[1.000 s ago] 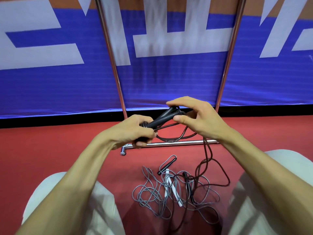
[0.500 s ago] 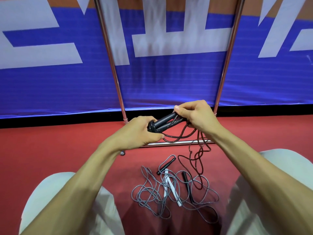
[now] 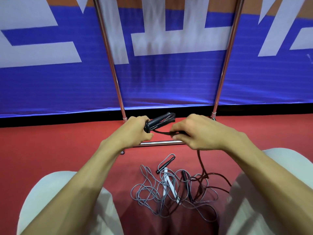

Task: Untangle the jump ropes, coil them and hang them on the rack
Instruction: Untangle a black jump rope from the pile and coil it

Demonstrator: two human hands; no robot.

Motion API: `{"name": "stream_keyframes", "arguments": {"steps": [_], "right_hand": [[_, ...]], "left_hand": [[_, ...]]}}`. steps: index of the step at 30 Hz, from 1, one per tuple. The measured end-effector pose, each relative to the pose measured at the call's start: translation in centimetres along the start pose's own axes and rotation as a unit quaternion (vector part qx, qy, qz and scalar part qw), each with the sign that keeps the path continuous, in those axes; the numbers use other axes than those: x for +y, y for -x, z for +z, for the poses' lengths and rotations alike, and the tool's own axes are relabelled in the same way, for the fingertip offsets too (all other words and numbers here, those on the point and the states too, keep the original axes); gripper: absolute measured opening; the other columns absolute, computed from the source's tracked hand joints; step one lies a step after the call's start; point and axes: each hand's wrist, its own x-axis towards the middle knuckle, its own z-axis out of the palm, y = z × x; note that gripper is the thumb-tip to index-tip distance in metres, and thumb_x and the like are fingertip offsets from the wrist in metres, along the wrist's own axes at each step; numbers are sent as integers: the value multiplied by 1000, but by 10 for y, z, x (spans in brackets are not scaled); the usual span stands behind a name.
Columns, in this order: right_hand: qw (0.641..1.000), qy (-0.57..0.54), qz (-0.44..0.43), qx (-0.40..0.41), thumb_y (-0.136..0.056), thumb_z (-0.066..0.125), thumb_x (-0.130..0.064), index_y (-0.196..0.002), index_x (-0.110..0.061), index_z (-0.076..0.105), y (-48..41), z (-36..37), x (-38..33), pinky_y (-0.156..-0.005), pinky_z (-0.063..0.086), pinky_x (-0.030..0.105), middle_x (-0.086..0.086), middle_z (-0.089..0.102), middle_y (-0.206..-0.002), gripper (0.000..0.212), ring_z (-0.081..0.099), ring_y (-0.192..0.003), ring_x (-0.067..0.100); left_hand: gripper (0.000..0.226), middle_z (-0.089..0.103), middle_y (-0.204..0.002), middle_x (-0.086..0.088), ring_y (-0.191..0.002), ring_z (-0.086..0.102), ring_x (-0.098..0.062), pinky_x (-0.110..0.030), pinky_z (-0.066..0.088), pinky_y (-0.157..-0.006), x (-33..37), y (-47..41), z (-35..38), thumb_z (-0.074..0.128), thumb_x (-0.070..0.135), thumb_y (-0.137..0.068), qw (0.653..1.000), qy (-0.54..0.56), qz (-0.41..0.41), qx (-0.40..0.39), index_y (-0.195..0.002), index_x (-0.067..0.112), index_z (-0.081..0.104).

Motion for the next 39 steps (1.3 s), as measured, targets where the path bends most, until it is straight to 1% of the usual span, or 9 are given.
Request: {"name": "stream_keyframes", "arguments": {"steps": [6, 11, 14, 19, 23, 26, 32, 35, 39], "right_hand": [[988, 4, -43, 147, -92, 50, -32, -98, -18, 65, -4, 1, 2, -62, 44, 33, -5, 62, -86, 22, 60, -80, 22], [964, -96, 45, 246, -70, 61, -61, -77, -20, 69, -11, 2, 18, -59, 47, 37, -7, 58, -68, 42, 52, -63, 15], [952, -168, 119, 225, -56, 61, -76, -70, -21, 70, -12, 2, 23, -55, 41, 32, -4, 56, -55, 57, 44, -53, 12], [919, -355, 132, 109, -75, 72, -40, -68, -22, 73, -16, 1, 28, -60, 38, 29, 13, 62, -65, 19, 45, -59, 10], [832, -537, 134, 42, -93, 55, -14, -54, -21, 66, -17, 8, 33, -51, 32, 17, -5, 50, -58, 41, 40, -53, 6], [774, -618, 134, 38, -95, 50, -9, -76, -13, 66, -25, 23, 26, -48, 31, 18, 4, 54, -65, 26, 42, -55, 10], [851, -504, 140, 44, -101, 39, -38, -83, -3, 68, -30, 30, 12, -43, 31, 22, 7, 52, -60, 50, 39, -44, 12], [886, -438, 144, 57, -100, 44, -36, -79, -6, 64, -28, 28, 10, -45, 37, 21, 5, 52, -52, 41, 44, -42, 12], [933, -304, 193, 14, -93, 58, -36, -69, -11, 61, -23, 30, 14, -52, 49, 19, 7, 61, -50, 35, 60, -46, 16]], "left_hand": [[20, 57, -65, 0, -64, 58, -25, -34, 49, -59, 17, 2, 10, 71, 21, -74, 994, -82, 24, -65, -70, 20, 52], [43, 48, -56, 3, -52, 42, -16, -31, 35, -53, 33, 17, 15, 77, 47, -75, 993, -45, 66, -90, -72, 10, 56], [26, 64, -63, -8, -44, 50, -17, -27, 42, -49, 38, 26, 13, 72, 35, -83, 988, 50, 73, -129, -82, 11, 62], [14, 75, -86, -2, -45, 62, -26, -18, 40, -45, 40, 31, 6, 61, 19, -94, 970, 146, 87, -172, -97, 7, 55], [6, 72, -84, -9, -40, 54, -23, -21, 31, -38, 44, 34, 1, 54, 10, -98, 942, 264, 91, -187, -97, 6, 49], [5, 67, -73, -8, -33, 48, -18, -17, 27, -36, 46, 32, -8, 49, 5, -99, 927, 353, 85, -99, -96, 5, 45], [49, 68, -77, -6, -36, 51, -21, -22, 35, -39, 32, 25, -7, 54, 10, -97, 938, 347, 24, 8, -134, 32, 30], [29, 66, -80, -6, -38, 52, -24, -25, 39, -41, 26, 20, -7, 55, 11, -97, 948, 314, 39, 31, -121, 24, 49], [18, 69, -82, -12, -41, 58, -24, -37, 46, -51, 18, 15, -2, 59, 21, -94, 973, 224, 28, 38, -96, 21, 42]]}}
